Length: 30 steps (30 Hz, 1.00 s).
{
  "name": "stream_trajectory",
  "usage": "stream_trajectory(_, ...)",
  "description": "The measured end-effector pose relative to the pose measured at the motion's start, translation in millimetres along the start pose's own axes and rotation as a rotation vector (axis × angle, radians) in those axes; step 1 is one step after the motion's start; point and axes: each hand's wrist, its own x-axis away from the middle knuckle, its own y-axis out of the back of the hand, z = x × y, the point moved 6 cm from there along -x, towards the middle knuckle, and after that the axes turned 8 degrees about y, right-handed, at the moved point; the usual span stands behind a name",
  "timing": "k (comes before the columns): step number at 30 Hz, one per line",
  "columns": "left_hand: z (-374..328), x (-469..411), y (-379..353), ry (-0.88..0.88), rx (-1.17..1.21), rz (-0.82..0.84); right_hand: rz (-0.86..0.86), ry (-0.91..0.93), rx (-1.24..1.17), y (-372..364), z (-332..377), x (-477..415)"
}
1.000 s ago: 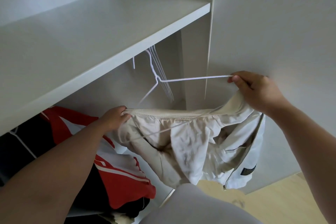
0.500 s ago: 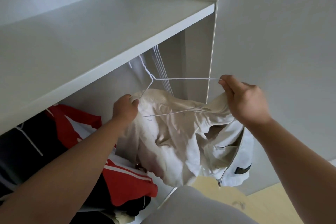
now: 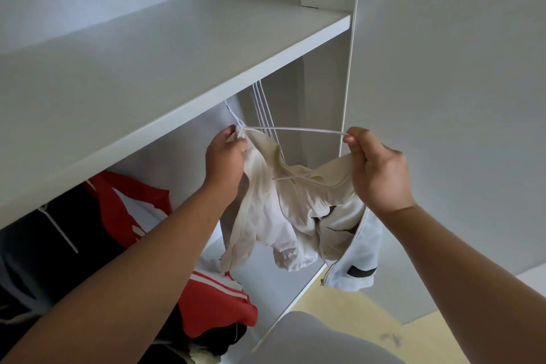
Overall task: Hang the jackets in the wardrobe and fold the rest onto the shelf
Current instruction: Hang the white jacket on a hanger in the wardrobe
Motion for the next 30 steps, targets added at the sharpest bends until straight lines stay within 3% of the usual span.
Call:
stream_trajectory(5, 14, -9, -4, 0.348, 0.432, 0.212, -0.003, 0.010, -0.021, 0, 8, -3)
stream_trajectory(7, 18, -12, -6, 0.397, 0.528, 0.249, -0.005, 0.015, -0.021, 1, 9, -4)
stream_trajectory(13, 25, -16, -6, 0.126, 0.049, 0.225, -0.020, 0.022, -0.019, 8, 1, -4)
stream_trajectory(18, 7, -20, -2, -0.261, -0.643, -0.036, -0.030, -0.020, 0.016, 25, -19, -2)
stream_trajectory(21, -9, -11, -23, -0.415, -0.684, -0.002, -0.049, -0.027, 0.034, 40, -30, -6)
stream_trajectory(30, -38, 13, -94, -0.471, -0.626, 0.219, -0.163, -0.138, 0.056, 85, -75, 6)
